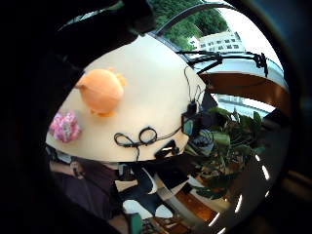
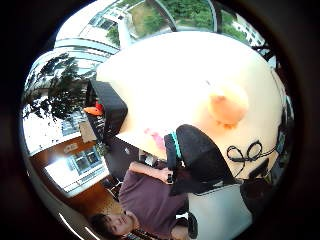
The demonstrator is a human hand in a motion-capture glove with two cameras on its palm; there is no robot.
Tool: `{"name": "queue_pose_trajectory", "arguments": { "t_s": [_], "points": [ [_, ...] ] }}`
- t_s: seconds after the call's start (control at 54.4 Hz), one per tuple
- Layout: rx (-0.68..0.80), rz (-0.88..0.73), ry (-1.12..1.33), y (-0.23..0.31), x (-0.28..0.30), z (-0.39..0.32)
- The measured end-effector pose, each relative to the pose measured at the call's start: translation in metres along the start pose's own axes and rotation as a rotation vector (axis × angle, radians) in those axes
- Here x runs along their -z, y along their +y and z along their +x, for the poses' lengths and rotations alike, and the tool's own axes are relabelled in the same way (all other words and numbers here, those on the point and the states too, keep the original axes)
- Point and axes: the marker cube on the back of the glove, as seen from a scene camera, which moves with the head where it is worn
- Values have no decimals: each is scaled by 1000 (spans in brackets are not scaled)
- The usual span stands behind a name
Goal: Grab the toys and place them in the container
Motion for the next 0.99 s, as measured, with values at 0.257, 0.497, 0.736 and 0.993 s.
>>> {"name": "queue_pose_trajectory", "arguments": {
  "t_s": [0.257,0.497,0.736,0.993],
  "points": [
    [-41,-173,-26,-41,-139,19],
    [-20,40,-136,-65,-158,16],
    [2,146,-214,-72,-120,0],
    [69,251,-144,-49,9,-62]
  ]
}}
